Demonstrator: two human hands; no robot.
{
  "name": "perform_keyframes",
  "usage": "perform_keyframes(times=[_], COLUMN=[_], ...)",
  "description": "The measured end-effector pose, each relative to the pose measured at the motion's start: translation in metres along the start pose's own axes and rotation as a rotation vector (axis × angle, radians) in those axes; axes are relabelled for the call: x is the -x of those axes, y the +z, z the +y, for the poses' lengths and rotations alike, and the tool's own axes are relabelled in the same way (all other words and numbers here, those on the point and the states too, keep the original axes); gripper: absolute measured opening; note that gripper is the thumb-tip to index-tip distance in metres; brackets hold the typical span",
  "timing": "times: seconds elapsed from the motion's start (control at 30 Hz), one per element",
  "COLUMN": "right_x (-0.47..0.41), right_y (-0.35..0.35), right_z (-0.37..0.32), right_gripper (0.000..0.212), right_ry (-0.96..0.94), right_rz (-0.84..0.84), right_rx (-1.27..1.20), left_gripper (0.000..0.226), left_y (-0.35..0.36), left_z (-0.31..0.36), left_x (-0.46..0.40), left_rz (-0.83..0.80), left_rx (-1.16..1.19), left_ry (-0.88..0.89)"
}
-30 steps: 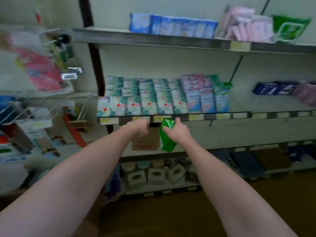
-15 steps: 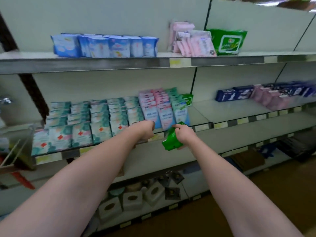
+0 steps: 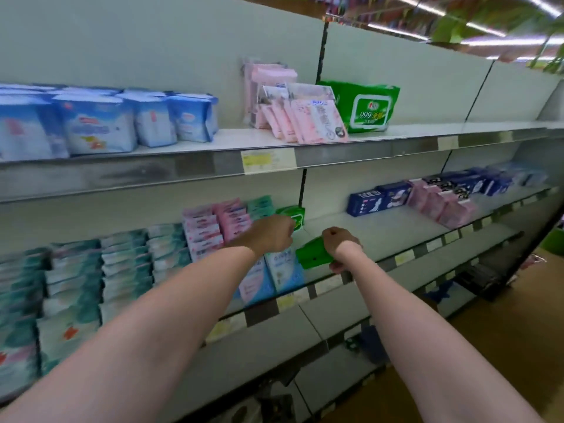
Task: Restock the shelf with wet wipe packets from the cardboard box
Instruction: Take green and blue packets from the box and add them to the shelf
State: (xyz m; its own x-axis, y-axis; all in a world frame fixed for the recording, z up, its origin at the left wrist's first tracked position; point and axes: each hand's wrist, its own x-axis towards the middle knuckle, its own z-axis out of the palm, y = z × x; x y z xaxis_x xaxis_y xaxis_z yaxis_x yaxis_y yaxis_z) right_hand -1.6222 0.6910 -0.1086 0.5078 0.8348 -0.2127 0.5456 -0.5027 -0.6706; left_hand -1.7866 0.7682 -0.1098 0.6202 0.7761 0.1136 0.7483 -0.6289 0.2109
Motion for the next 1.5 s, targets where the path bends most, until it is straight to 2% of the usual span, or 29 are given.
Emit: perform_keyframes(times=[0.1,0.33,0.47,0.6,0.7,0.73,0.77,0.83,0.9,1.03,1.13,1.23,1.3,1.4,1.5], right_x=[-0.032,-0.121,-0.169,-0.212,-0.223,-0.225,-0.23,-0.237,-0.241,-0.243,-0.241,-0.237,-0.234,-0.234,-0.236], right_y=[-0.004,0.001,0.016,0.023,0.014,0.01,0.009,0.011,0.016,0.032,0.045,0.057,0.062,0.064,0.058], right_z=[0.004,0.007,-0.001,-0.004,-0.003,-0.001,0.002,0.01,0.017,0.023,0.024,0.02,0.017,0.017,0.022], right_gripper=[0.029,0.029,0.026,0.04,0.021,0.013,0.017,0.041,0.056,0.064,0.064,0.042,0.038,0.044,0.063], right_ry=[0.007,-0.031,-0.002,-0.084,-0.26,-0.335,-0.43,-0.57,-0.691,-0.83,-0.859,-0.819,-0.764,-0.72,-0.729], right_rz=[-0.002,-0.122,-0.349,-0.596,-0.681,-0.673,-0.655,-0.619,-0.534,-0.358,-0.278,-0.199,-0.181,-0.22,-0.317], right_rx=[-0.001,-0.012,0.036,0.066,0.249,0.316,0.371,0.382,0.373,0.415,0.46,0.408,0.354,0.286,0.228], left_gripper=[0.007,0.012,0.016,0.009,0.002,0.006,0.011,0.013,0.012,0.009,0.004,0.008,0.01,0.008,0.004], left_y=[0.004,0.014,0.019,0.027,0.032,0.034,0.035,0.039,0.042,0.043,0.041,0.039,0.039,0.039,0.036], left_z=[0.0,-0.01,-0.011,-0.014,-0.015,-0.015,-0.014,-0.011,-0.006,-0.001,-0.001,-0.001,-0.001,0.0,0.005], left_x=[-0.037,-0.106,-0.129,-0.143,-0.148,-0.149,-0.15,-0.151,-0.151,-0.15,-0.149,-0.147,-0.146,-0.142,-0.139], left_rz=[0.028,0.042,0.002,0.04,0.048,0.056,0.062,0.069,0.065,0.065,0.08,0.076,0.072,0.053,0.065], left_rx=[-0.006,0.012,-0.01,-0.038,-0.091,-0.098,-0.103,-0.106,-0.108,-0.127,-0.126,-0.127,-0.128,-0.128,-0.141], left_ry=[0.009,-0.057,-0.113,-0.185,-0.254,-0.27,-0.277,-0.296,-0.327,-0.371,-0.4,-0.436,-0.458,-0.498,-0.516])
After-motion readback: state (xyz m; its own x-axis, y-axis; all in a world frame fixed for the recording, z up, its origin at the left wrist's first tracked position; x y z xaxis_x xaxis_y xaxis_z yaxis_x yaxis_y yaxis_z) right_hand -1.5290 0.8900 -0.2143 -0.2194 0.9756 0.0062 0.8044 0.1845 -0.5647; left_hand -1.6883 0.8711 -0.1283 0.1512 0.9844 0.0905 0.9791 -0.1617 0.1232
